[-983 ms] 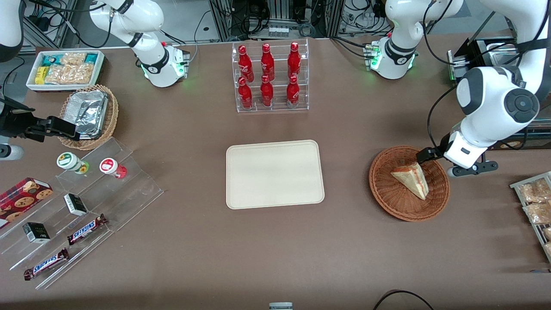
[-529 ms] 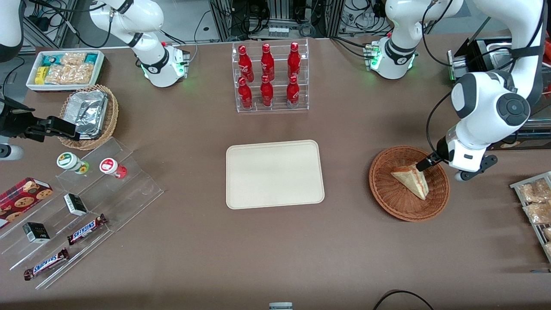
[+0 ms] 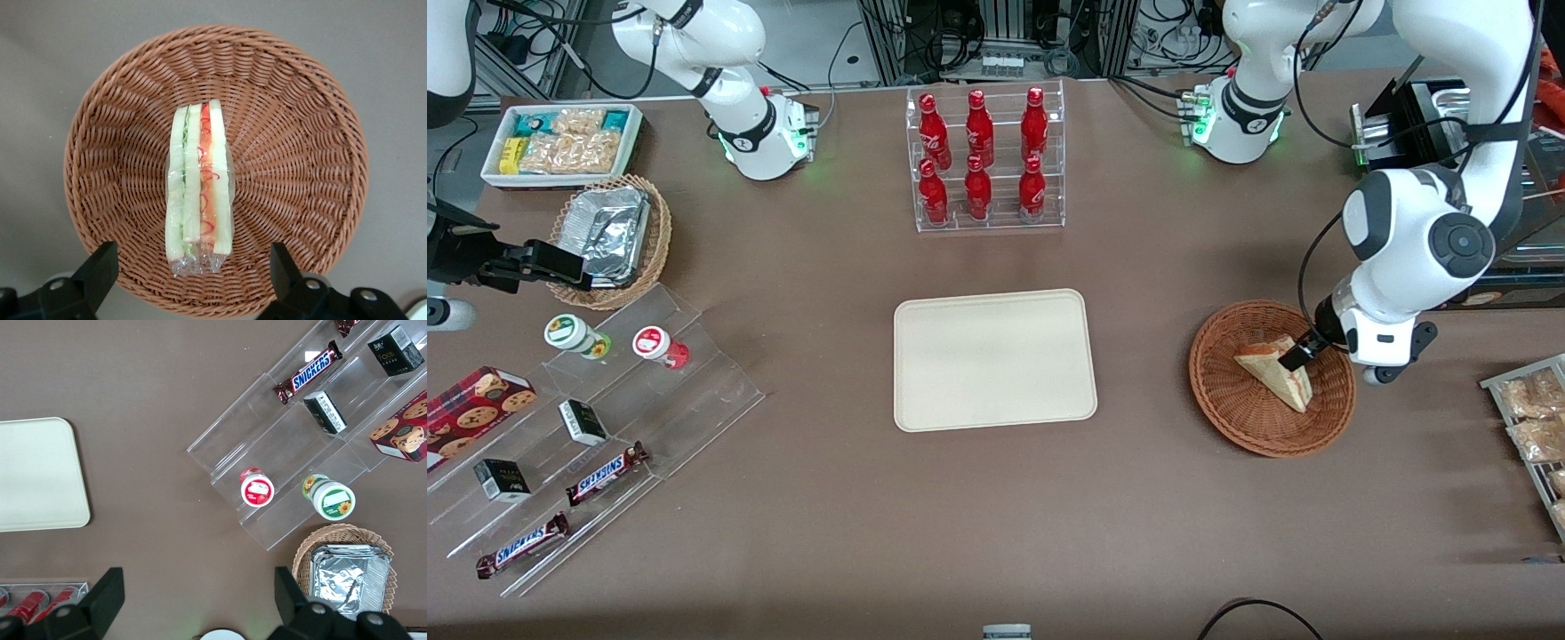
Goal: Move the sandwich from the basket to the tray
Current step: 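Lower the open left gripper down onto the wrapped sandwich, then close the left gripper on the sandwich's edge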
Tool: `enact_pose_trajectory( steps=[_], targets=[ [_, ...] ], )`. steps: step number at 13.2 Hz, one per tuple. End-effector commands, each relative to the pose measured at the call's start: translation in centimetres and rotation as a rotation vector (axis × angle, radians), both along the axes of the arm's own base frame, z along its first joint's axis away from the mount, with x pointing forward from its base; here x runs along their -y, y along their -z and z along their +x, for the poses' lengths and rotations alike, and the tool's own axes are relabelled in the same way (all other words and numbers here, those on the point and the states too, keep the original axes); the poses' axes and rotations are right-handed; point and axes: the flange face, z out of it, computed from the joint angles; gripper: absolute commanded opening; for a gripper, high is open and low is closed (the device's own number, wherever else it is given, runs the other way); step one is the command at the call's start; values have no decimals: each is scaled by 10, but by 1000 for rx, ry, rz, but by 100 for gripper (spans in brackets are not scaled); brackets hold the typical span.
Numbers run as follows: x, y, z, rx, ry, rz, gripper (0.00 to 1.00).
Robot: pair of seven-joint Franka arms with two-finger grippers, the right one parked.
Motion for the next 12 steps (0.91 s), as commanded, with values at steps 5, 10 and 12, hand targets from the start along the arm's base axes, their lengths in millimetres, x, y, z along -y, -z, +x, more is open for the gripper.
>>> enact_pose_trajectory(
  steps=[5, 10, 12],
  targets=[
    [23, 35, 3, 14, -88, -6, 100],
    [20, 47, 4, 6, -66, 6, 100],
    [20, 47, 3, 4, -66, 6, 100]
  ],
)
